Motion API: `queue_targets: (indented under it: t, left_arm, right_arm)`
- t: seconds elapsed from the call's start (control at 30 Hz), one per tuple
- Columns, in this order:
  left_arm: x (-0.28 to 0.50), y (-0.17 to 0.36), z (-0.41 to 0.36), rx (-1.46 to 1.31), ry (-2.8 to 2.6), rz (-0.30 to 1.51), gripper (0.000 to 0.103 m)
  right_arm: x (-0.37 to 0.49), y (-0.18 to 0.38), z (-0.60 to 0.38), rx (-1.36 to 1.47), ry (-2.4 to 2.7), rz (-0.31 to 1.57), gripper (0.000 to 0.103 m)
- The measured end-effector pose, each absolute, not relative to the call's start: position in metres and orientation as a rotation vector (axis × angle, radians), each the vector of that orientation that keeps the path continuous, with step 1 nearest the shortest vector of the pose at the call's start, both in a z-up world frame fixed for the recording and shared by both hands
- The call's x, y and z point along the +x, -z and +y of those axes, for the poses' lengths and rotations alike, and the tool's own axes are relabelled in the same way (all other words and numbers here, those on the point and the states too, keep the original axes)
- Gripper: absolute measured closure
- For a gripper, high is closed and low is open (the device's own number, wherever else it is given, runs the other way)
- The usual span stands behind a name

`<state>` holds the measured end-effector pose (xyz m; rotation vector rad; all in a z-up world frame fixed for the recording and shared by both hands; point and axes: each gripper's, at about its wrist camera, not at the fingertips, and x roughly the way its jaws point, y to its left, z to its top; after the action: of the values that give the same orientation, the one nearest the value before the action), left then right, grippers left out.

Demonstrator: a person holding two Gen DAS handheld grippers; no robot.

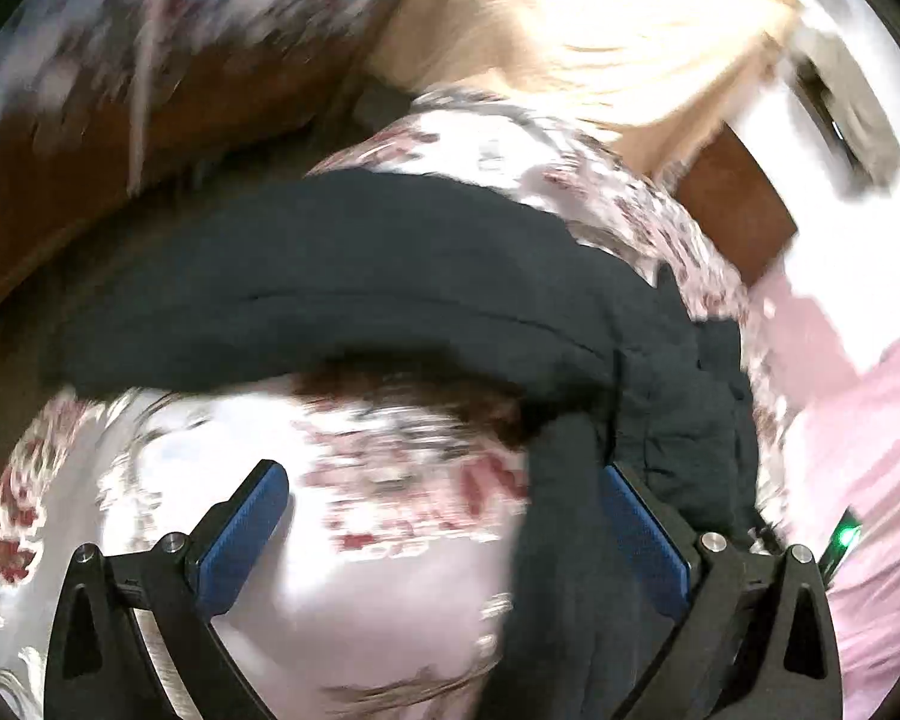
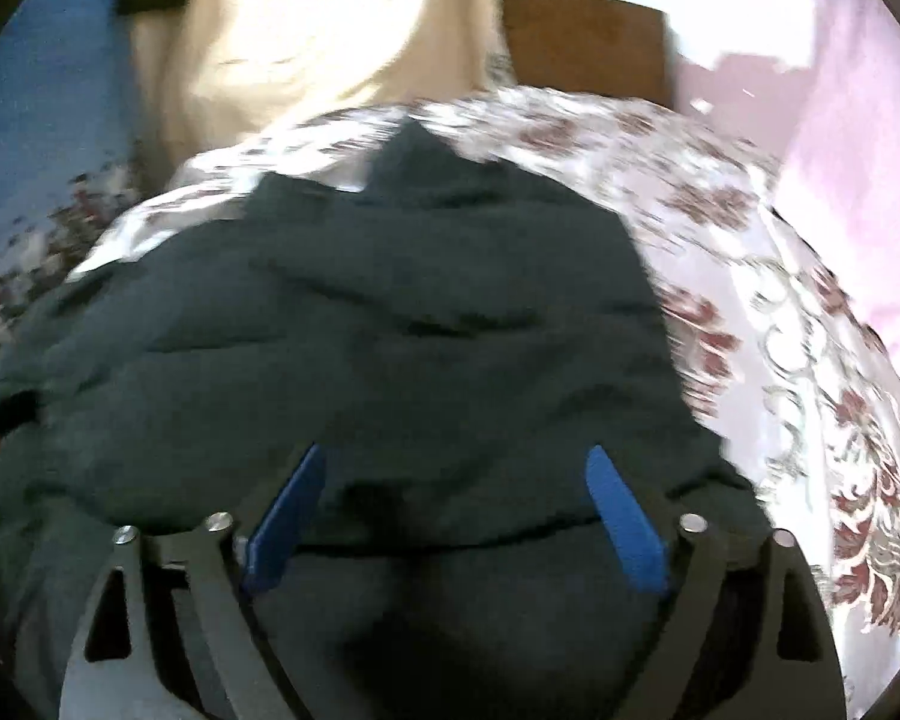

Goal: Fold large clothes

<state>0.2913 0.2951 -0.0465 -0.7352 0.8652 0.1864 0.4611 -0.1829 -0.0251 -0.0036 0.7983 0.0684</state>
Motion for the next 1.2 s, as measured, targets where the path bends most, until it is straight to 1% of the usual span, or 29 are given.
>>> queue_targets:
  t: [0.2, 0.4, 0.57, 0.7, 0.73, 0.77, 0.8, 0.83, 0.87, 0.9, 0.97, 1.0, 1.07, 1.13, 1.2]
  left_arm:
    - [0.271, 0.083, 0.362, -1.008, -0.298, 0.829, 0.000]
    - [0.263, 0.129, 0.400, -1.319, -0.362, 0.696, 0.000]
    - [0.261, 0.157, 0.415, -1.422, -0.408, 0.630, 0.000]
    - [0.260, 0.166, 0.422, -1.443, -0.441, 0.586, 0.001]
    - [0.260, 0.167, 0.422, -1.439, -0.456, 0.582, 0.005]
    - [0.260, 0.167, 0.424, -1.432, -0.473, 0.580, 0.017]
    - [0.259, 0.168, 0.425, -1.426, -0.498, 0.571, 0.025]
    - [0.257, 0.168, 0.427, -1.431, -0.505, 0.550, 0.037]
    - [0.255, 0.168, 0.431, -1.439, -0.506, 0.536, 0.048]
    - [0.255, 0.169, 0.432, -1.440, -0.514, 0.529, 0.053]
    - [0.255, 0.166, 0.436, -1.407, -0.533, 0.519, 0.073]
    - [0.255, 0.162, 0.437, -1.375, -0.541, 0.513, 0.076]
    - [0.255, 0.150, 0.437, -1.301, -0.560, 0.500, 0.090]
    - [0.257, 0.131, 0.436, -1.207, -0.574, 0.465, 0.093]
    - [0.258, 0.111, 0.434, -1.120, -0.584, 0.435, 0.094]
  right_arm:
    - [0.471, 0.013, -0.094, -0.043, -0.245, 0.811, 0.014]
    - [0.485, 0.030, -0.009, -0.171, -0.276, 0.760, 0.014]
    - [0.479, 0.043, 0.024, -0.247, -0.178, 0.683, 0.014]
    - [0.467, 0.034, 0.029, -0.255, -0.203, 0.597, 0.014]
    - [0.466, 0.034, 0.033, -0.263, -0.216, 0.590, 0.014]
    - [0.467, 0.035, 0.039, -0.281, -0.230, 0.596, 0.014]
    - [0.470, 0.040, 0.045, -0.307, -0.242, 0.617, 0.013]
    - [0.473, 0.046, 0.049, -0.334, -0.247, 0.643, 0.007]
    - [0.475, 0.054, 0.054, -0.372, -0.242, 0.670, 0.006]
    - [0.477, 0.060, 0.059, -0.402, -0.234, 0.686, 0.005]
    - [0.478, 0.063, 0.058, -0.403, -0.234, 0.688, 0.004]
    - [0.477, 0.062, 0.055, -0.382, -0.242, 0.689, 0.004]
    - [0.477, 0.061, 0.049, -0.344, -0.259, 0.696, 0.003]
    - [0.476, 0.060, 0.044, -0.318, -0.273, 0.701, 0.003]
    - [0.476, 0.061, 0.044, -0.313, -0.278, 0.701, 0.003]
